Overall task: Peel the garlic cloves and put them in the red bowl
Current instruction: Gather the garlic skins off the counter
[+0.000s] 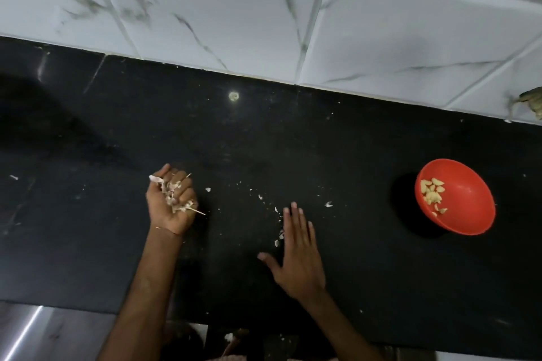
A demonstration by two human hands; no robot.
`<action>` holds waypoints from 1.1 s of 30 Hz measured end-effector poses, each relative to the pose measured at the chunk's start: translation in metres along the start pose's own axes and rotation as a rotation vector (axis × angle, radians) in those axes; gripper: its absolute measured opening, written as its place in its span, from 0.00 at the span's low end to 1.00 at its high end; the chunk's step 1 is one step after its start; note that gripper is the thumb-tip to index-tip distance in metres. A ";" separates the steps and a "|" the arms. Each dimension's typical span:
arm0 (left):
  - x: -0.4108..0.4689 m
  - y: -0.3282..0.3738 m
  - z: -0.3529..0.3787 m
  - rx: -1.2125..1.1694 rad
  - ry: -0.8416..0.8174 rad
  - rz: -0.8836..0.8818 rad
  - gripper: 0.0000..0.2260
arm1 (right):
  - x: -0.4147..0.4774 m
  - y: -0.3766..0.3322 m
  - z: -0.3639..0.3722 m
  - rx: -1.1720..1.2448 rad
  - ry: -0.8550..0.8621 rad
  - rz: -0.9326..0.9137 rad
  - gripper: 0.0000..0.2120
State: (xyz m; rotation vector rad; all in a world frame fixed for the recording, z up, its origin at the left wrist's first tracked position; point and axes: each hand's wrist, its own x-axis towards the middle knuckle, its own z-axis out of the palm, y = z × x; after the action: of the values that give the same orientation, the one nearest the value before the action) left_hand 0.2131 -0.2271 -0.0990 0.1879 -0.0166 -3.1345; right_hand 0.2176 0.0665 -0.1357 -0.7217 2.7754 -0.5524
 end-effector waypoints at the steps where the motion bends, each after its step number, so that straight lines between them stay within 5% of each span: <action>1: -0.006 0.008 0.001 -0.002 -0.017 0.009 0.23 | 0.016 -0.019 0.004 -0.041 0.004 -0.003 0.48; 6: -0.031 0.037 0.001 -0.018 -0.047 0.045 0.20 | 0.124 -0.095 0.029 -0.049 -0.037 -0.217 0.43; 10: -0.036 0.046 -0.001 0.020 -0.019 0.059 0.23 | 0.156 -0.115 0.042 -0.056 -0.135 -0.578 0.24; 14: -0.034 0.048 -0.006 0.002 0.003 0.070 0.20 | 0.128 -0.070 0.025 0.009 -0.011 -0.716 0.32; 18: -0.029 0.041 -0.012 -0.013 0.025 0.061 0.18 | 0.076 -0.017 0.014 -0.080 -0.001 -0.687 0.35; 25: -0.018 0.017 -0.024 -0.068 0.066 -0.001 0.21 | 0.036 0.017 -0.006 0.011 0.132 -0.603 0.13; 30: -0.006 -0.029 -0.013 0.129 0.388 0.068 0.18 | 0.050 -0.037 -0.027 0.512 0.283 -0.237 0.08; 33: 0.001 -0.057 -0.006 0.214 0.507 0.078 0.18 | 0.059 -0.094 -0.039 0.645 0.328 -0.274 0.08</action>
State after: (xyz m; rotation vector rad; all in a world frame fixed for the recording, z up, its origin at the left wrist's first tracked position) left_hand 0.2132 -0.1704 -0.1055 0.9449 -0.3464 -2.9040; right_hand 0.1948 -0.0280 -0.0688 -0.9053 2.5098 -1.6458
